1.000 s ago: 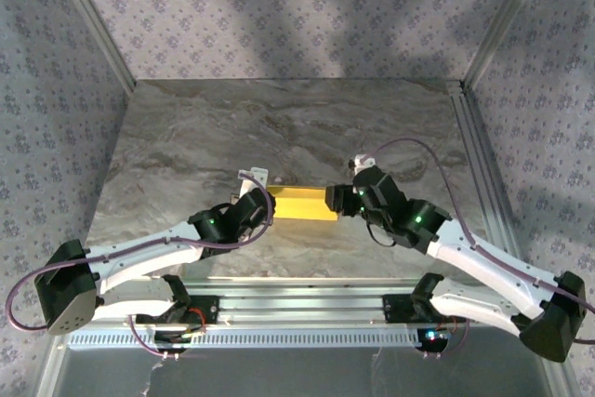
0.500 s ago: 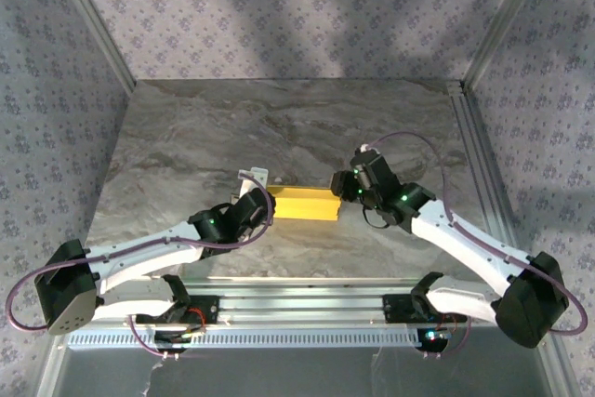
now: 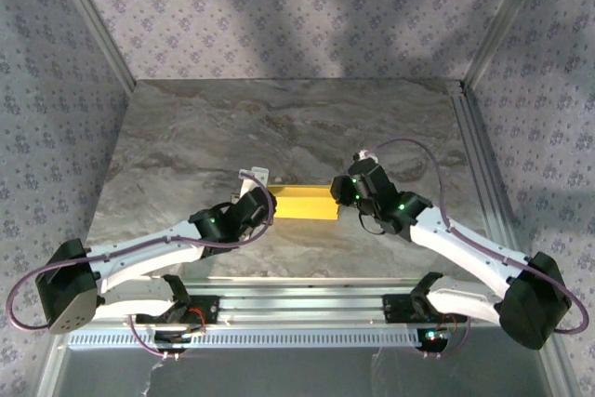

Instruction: Fold the paper box

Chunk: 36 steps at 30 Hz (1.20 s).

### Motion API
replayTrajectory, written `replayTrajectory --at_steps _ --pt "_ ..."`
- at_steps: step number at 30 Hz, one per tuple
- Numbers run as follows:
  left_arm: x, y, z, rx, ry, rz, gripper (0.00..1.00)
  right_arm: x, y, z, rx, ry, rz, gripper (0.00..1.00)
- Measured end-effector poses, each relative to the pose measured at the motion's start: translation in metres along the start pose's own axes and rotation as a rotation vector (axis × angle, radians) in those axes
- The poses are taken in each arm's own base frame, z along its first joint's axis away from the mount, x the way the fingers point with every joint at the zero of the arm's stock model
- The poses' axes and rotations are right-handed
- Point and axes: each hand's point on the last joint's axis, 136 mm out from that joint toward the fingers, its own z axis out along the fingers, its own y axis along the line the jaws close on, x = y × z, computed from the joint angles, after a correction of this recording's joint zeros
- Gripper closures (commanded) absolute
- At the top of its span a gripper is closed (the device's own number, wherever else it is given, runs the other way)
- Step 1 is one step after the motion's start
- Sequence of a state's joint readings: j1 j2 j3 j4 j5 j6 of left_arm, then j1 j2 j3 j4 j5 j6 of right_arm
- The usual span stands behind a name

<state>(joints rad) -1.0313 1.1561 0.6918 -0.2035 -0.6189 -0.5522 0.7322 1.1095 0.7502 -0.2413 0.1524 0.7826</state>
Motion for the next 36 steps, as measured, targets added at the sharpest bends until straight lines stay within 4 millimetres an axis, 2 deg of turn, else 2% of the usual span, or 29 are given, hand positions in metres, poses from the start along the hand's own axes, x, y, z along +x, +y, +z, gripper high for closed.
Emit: replayTrajectory --at_steps 16,24,28,36 --pt "0.001 -0.001 -0.001 0.0 0.002 -0.002 1.0 0.002 -0.002 0.0 0.002 -0.034 0.013 0.86" --pt "0.002 -0.001 -0.003 0.006 0.007 -0.005 0.94 0.003 -0.003 -0.002 -0.004 -0.042 0.014 0.89" --pt "0.004 -0.002 -0.006 0.017 0.016 -0.003 0.87 0.003 -0.003 -0.002 -0.003 -0.042 0.014 0.92" --pt "0.008 0.003 -0.012 0.013 0.037 -0.009 0.57 0.002 -0.005 -0.002 0.008 -0.05 0.017 0.94"
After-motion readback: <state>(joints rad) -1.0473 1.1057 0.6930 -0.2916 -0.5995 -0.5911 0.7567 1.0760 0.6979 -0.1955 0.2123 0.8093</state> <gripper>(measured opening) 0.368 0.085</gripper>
